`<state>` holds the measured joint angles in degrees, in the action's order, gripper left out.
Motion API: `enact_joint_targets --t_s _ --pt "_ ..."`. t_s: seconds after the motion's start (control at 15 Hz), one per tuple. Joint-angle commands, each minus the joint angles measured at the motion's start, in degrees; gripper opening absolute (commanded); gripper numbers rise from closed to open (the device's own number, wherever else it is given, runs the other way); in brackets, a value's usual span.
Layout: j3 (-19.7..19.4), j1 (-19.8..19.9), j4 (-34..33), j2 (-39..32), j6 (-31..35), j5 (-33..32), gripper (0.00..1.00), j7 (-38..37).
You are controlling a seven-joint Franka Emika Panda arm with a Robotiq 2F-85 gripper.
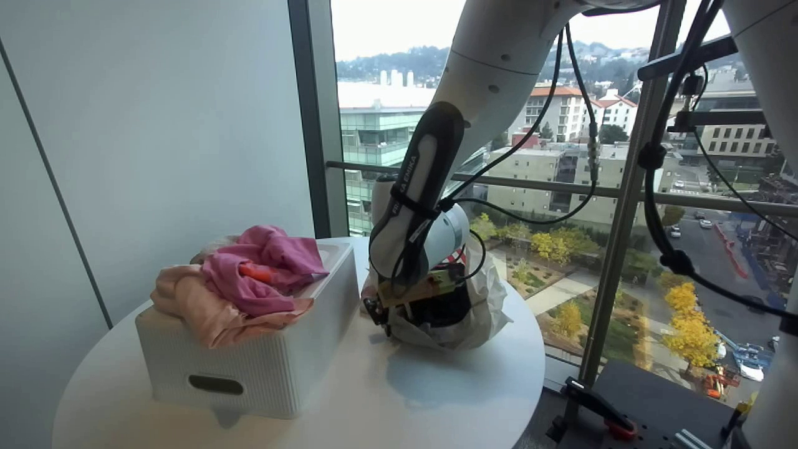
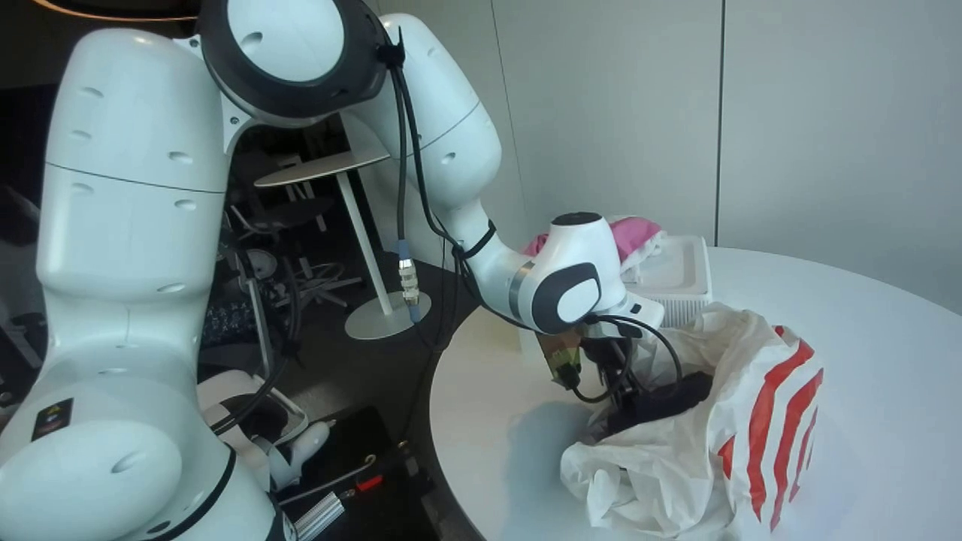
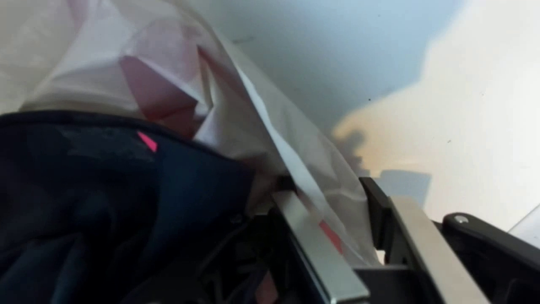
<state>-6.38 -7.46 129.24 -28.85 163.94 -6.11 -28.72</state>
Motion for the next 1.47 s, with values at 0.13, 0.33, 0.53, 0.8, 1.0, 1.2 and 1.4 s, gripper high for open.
enact_joint_targets --t_s 0.13,0.33,0.53,0.8,1.0,1.2,1.4 --pt "2.5 1.4 -1.4 -0.8 0.1 7.1 0.04 4.4" --pt "10.2 7.5 0.8 4.2 -2.6 15.8 0.00 11.0" --pt "14.4 10.3 1.7 8.6 -6.2 22.4 0.06 15.2" --pt "13.1 8.5 3.5 16.5 -14.8 24.0 0.04 14.7" --pt "12.8 7.1 3.9 21.1 -20.7 23.3 0.04 14.4" --pt "12.9 6.0 2.9 22.8 -26.4 23.4 0.04 15.1" --pt "13.3 5.2 0.9 21.2 -32.2 25.9 0.05 18.7"
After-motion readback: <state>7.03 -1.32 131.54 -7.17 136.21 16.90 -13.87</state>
